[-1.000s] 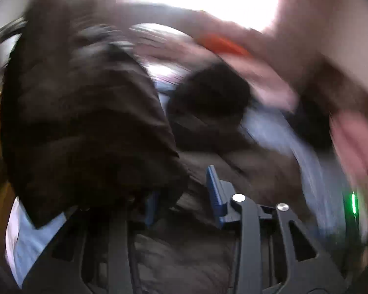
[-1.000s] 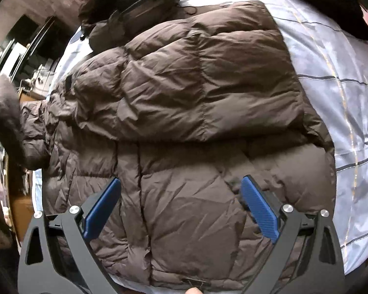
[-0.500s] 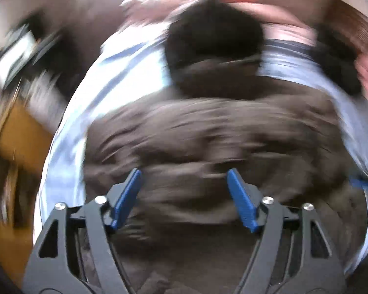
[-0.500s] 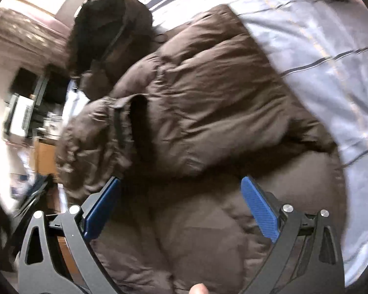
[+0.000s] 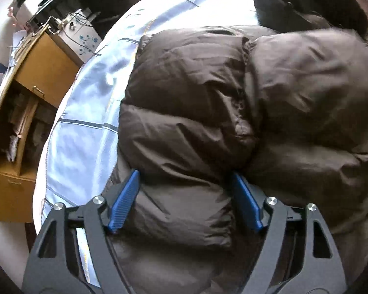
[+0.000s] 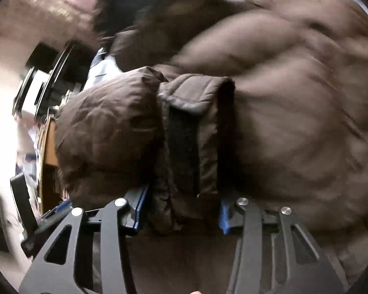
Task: Fold large clothes
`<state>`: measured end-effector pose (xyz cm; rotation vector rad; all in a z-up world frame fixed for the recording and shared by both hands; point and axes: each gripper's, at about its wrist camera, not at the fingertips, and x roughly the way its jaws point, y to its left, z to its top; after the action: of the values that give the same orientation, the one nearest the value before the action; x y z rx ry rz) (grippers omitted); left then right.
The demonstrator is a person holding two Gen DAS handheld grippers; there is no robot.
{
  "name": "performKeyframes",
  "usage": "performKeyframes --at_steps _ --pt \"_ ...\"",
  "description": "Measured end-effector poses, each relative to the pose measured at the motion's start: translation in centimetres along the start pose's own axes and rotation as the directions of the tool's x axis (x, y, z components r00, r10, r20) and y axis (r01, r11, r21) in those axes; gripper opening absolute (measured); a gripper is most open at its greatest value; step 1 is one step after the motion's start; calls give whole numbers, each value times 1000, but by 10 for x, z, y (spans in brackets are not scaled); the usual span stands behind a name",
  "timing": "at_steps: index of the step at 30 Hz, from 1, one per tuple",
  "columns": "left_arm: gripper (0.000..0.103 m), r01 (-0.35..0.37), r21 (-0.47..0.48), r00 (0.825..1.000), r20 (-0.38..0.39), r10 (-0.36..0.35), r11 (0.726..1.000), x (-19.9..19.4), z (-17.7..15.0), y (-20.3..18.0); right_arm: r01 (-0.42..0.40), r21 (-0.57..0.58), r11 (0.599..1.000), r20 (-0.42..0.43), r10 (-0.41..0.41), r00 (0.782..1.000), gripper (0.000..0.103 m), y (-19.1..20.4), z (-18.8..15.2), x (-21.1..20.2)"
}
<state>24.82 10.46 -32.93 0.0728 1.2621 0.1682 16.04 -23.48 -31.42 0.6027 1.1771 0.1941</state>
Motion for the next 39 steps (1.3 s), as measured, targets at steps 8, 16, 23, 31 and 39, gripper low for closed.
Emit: performKeyframes --at_steps 8,16,23,31,39 --pt "91 -79 -86 997 -22 78 993 14 4 29 308 -63 949 132 -298 945 47 35 61 10" --pt "83 31 -213 993 119 -6 976 -32 10 44 247 89 965 298 -262 918 67 11 41 -63" --pt "44 140 -144 989 68 -131 980 -25 10 16 57 -231 971 237 -1 971 47 104 32 -36" --pt "58 38 -145 999 -20 -41 989 7 7 30 359 -332 872 166 -320 933 42 105 31 82" --pt "58 52 -201 999 5 -52 978 -3 9 42 329 -354 875 266 -243 933 42 104 19 29"
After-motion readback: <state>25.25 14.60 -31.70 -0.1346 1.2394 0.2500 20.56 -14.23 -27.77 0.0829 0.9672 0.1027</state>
